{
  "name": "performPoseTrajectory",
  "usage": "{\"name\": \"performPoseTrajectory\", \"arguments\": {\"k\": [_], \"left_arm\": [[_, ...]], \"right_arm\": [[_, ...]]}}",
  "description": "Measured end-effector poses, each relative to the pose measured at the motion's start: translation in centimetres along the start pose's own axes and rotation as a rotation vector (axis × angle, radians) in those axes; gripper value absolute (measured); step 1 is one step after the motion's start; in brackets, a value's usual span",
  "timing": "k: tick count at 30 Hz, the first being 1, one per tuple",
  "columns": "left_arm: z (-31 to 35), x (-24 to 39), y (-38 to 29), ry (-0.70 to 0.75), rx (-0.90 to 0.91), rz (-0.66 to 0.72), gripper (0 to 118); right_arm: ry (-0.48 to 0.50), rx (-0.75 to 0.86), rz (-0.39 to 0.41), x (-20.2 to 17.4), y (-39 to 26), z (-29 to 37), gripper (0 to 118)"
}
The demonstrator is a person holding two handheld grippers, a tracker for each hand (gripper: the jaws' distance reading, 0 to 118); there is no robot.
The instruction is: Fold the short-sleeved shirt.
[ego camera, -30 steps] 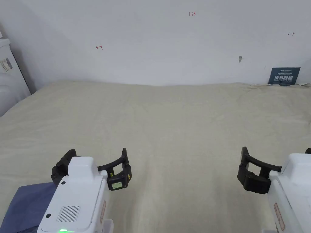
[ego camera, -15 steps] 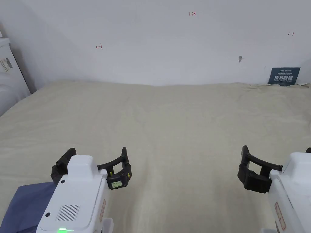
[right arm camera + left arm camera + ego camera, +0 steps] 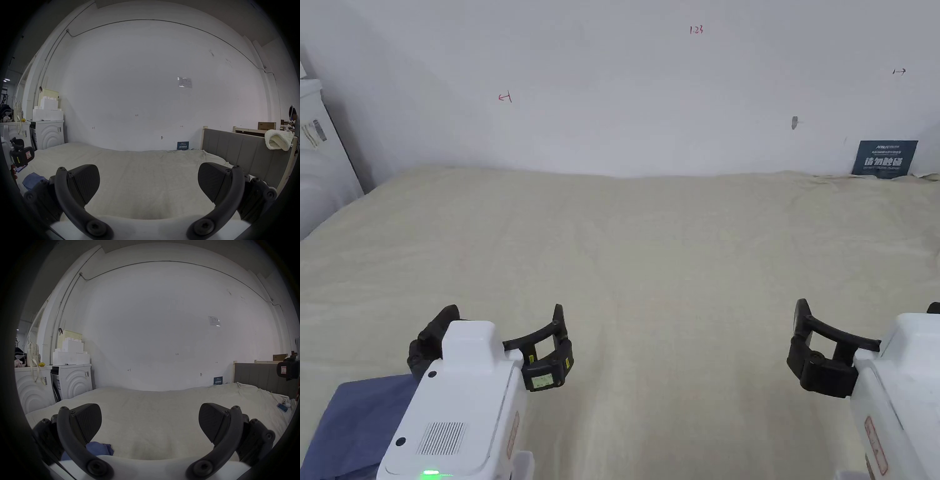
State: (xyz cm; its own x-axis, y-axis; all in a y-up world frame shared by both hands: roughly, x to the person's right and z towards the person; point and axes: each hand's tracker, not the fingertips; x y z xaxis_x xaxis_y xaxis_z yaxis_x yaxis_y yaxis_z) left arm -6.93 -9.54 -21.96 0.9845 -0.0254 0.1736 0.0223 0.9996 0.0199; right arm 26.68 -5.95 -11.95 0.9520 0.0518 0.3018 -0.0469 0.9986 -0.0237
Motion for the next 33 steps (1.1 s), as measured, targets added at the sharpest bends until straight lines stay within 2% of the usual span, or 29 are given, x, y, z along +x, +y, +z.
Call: {"name": "performPoseTrajectory", "arguments": {"k": [27, 29, 31, 33], "left_arm": [[0.1, 0.1, 0.2, -0.01, 0.006, -0.008, 118], [0.1, 0.1, 0.2, -0.01, 0.006, -0.009, 118], [0.1, 0.1, 0.3, -0.011, 0.007, -0.008, 118], [0.1, 0.1, 0.4, -0.014, 0.007, -0.006, 118]], "right_arm": [[-0.012, -0.03, 0.004, -0.4, 0.9, -0.1, 118], [0.0, -0.079, -0.033, -0.4, 1.2, -0.4, 118], [0.017, -0.127, -0.105, -0.2, 1.7, -0.5, 118], [0.0, -0.17, -0.133, -0.2, 2.3, -0.7, 118]]}}
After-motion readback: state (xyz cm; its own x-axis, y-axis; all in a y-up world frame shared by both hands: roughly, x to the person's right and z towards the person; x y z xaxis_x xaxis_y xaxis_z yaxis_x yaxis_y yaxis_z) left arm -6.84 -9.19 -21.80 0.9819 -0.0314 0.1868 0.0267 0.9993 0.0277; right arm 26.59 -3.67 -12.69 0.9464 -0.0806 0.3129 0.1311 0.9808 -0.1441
